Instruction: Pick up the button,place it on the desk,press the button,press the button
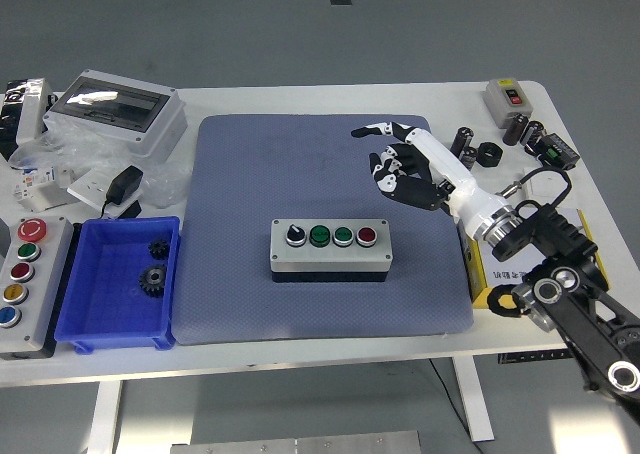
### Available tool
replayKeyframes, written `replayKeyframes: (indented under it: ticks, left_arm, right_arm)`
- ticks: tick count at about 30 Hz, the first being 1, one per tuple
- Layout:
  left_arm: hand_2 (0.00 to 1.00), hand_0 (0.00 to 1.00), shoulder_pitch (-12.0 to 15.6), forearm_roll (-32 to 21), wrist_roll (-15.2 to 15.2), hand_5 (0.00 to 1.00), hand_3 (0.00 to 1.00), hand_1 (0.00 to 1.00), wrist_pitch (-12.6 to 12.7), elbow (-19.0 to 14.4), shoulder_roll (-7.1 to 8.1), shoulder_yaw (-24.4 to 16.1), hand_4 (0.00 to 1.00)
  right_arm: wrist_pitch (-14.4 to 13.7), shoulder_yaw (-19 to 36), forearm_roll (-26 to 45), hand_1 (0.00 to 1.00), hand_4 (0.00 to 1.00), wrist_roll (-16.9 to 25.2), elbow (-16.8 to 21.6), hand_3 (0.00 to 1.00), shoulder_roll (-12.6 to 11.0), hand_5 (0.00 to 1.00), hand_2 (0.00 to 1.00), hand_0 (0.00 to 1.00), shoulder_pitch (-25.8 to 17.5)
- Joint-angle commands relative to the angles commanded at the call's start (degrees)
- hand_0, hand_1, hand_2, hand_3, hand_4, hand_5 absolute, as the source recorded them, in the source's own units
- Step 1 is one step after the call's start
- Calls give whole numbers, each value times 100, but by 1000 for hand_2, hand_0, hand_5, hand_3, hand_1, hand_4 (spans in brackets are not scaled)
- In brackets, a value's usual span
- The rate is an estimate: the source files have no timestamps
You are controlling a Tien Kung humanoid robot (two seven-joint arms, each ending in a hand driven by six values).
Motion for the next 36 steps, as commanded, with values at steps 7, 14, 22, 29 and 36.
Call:
replayKeyframes:
  ticks: [7, 14, 22, 29, 36]
  left_arm:
    - [508, 625, -24, 43, -8, 178, 589, 516, -16, 0, -8, -1, 615]
    - [513, 625, -34, -114, 1, 180, 588, 517, -19, 0, 62, 77, 615]
    - [514, 625, -51, -137, 1, 178, 588, 520, -34, 0, 110, 118, 615]
    - [517, 625, -42, -124, -25, 181, 588, 523, -34, 0, 125, 106, 614]
    - [520, 625, 8, -126, -8, 180, 589, 523, -37, 0, 51, 113, 614]
  right_arm:
    - [-1274, -218, -107, 339, 570, 1138, -138, 731, 128, 257, 541, 190, -85]
    - [-1979, -196, -389, 769, 842, 1509, -198, 888, 62, 534, 801, 762, -161]
    - [-2090, -208, -214, 866, 893, 1531, -374, 998, 27, 645, 932, 876, -201]
    - [-2065, -197, 63, 915, 915, 1496, -442, 998, 11, 681, 964, 947, -318]
    - [-2035, -109, 193, 909, 941, 1489, -451, 998, 30, 722, 954, 948, -396]
